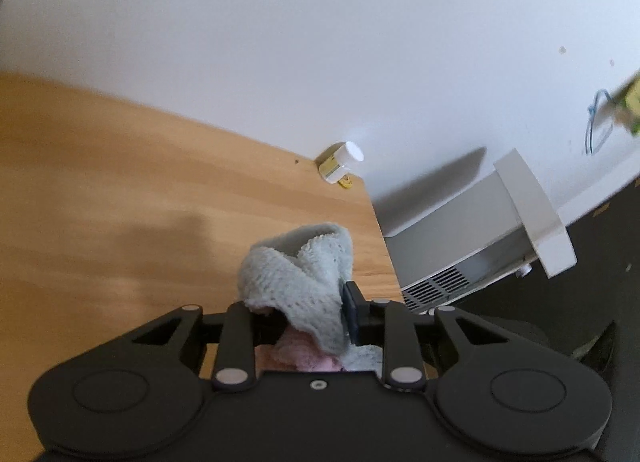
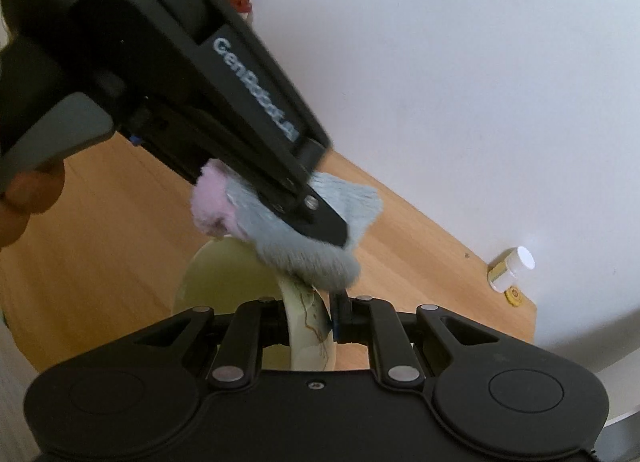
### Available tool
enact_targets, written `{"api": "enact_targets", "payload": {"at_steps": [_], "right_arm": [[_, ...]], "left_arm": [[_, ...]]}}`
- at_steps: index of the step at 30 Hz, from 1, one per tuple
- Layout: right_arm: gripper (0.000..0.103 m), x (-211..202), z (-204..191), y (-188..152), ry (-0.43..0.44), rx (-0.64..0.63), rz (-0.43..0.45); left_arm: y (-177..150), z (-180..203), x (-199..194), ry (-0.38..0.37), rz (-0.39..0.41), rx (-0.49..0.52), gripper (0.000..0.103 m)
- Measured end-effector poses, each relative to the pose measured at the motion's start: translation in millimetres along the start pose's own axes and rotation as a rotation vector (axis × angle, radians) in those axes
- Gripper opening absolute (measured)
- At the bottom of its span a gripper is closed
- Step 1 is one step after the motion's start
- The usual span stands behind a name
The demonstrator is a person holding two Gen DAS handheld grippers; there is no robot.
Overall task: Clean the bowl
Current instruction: 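Rub the cloth over the bowl rim and inner wall with the left tool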
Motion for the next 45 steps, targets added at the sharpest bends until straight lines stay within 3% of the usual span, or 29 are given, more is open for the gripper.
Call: {"api": "enact_targets", "payload": {"at_steps": [12,19,23,28,36,40,42,45], "right_arm": [[0.017,6,-4,0,-0.033,-0.028,-0.028],[0.016,11,-7,3,-0.037,-0.061,-0.03],[0.016,15,-6,6,-0.045,-0.063,-0.034],[0.015,19,-6,6,-0.048,-0.069,-0.041],[0.015,31,0,6,-0.051,-0.034,-0.042],[0.015,39,-2,10,-0.036,-0.016,-0.047],[0.016,43,-4,13,-0.02,-0.011,-0.046],[0.015,37,-7,13,-0.005,-0.019,-0.041]], "left_arm": [[-13,-39,22,0.052,-0.101,-0.095,0.026],[-13,-29,36,-0.02,-0.149,-0.15,0.026],[-12,-19,43,-0.005,-0.176,-0.109,0.026],[-21,-31,51,0.003,-0.208,-0.122,0.026],[-42,-73,54,0.039,-0.271,-0.245,0.026],[-42,-74,52,0.037,-0.264,-0.258,0.025],[-34,-69,49,-0.005,-0.239,-0.29,0.025],[-22,-53,43,-0.023,-0.221,-0.246,0.025]]}}
Point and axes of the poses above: each gripper's, at about its wrist camera, not at the fingertips, and x roughly the way its jaws point, z to its right, y to its top, the point moved 4 cm from there along x, roughly the way its jaws point, and after that the axes turned 4 degrees about y, right-handed, at the moved point
